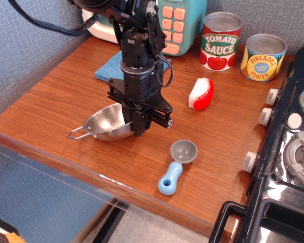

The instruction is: Move the silver bowl closer to the large spoon.

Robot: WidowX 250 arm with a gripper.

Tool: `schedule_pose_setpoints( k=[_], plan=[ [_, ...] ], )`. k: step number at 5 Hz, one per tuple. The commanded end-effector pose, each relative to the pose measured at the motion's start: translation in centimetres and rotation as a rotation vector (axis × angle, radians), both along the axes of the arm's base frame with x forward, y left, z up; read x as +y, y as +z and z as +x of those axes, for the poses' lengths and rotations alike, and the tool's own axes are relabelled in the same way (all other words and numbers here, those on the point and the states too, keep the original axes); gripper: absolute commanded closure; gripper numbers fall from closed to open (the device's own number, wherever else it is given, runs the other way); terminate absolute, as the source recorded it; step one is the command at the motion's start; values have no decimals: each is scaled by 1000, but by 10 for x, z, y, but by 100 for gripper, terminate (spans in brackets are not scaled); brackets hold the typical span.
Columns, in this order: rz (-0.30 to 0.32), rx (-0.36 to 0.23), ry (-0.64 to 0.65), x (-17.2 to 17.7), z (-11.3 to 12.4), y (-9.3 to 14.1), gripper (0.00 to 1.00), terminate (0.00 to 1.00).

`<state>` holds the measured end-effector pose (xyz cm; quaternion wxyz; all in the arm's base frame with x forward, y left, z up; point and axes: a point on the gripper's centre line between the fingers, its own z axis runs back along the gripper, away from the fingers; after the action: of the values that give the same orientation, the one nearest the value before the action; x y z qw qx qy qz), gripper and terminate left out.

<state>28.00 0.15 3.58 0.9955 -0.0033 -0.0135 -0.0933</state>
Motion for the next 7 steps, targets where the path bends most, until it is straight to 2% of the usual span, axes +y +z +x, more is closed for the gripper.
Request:
schedule_pose_setpoints(
  k=[1, 3, 4, 5, 6, 7],
  plan=[
    [15, 1, -67, -15, -10, 4, 0, 0],
    [22, -50, -67, -16, -12, 20, 0, 0],
    [39, -132, -12, -4, -16, 50, 0, 0],
    [49, -184, 30, 7, -23, 73, 0, 0],
    [42, -195, 46, 10, -27, 83, 0, 0],
    [71, -180, 119, 9, -31, 86, 0, 0]
  ],
)
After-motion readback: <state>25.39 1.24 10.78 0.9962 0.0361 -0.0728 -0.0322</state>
